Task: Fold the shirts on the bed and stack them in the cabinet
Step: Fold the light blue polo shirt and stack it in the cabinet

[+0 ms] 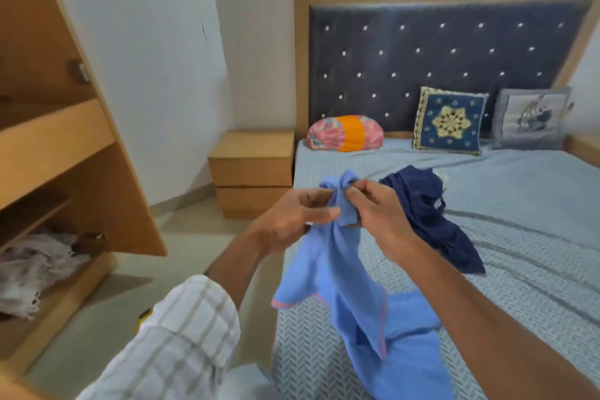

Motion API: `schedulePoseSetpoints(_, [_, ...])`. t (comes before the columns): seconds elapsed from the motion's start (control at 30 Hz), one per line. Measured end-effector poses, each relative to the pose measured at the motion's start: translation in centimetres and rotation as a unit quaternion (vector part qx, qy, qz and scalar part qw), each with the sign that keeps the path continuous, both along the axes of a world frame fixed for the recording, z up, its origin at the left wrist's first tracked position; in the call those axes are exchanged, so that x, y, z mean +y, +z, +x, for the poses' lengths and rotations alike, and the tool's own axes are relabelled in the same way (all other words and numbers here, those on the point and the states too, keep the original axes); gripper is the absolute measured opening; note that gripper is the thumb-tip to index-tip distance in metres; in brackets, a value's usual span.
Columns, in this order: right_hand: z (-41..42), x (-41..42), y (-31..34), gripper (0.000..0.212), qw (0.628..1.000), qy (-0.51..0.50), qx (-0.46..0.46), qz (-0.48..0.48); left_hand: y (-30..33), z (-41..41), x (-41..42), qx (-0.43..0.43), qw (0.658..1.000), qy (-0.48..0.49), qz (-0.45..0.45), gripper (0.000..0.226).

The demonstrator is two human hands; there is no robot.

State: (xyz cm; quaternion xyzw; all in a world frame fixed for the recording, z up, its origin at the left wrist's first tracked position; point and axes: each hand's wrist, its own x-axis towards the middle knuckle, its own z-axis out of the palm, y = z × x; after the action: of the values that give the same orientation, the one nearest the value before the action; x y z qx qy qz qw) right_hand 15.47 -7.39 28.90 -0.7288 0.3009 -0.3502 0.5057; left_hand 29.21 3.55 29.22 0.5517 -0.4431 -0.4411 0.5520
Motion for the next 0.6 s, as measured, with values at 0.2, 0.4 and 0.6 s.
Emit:
schedulePoseSetpoints(0.2, [0.8,1.0,3.4,0.023,0.995,-0.035,-0.072,0.064,0.1,0.0,0.4,-0.333,0.936,0.111,-0.012,0.039])
schedulePoseSetpoints(0.4, [0.2,2.0,6.6,0.013,0.982,0.017,-0.155,0.105,3.3,-0.5,-0.2,-0.271,0.946,0.158,-0.077,0.032])
schedulePoseSetpoints(0.6, [-1.4,-1.7,9.3,0.083,0.988,0.129,-0.036,-0.075,10.1,0.3,-1.2,-0.091,0.982,0.114,-0.12,0.026])
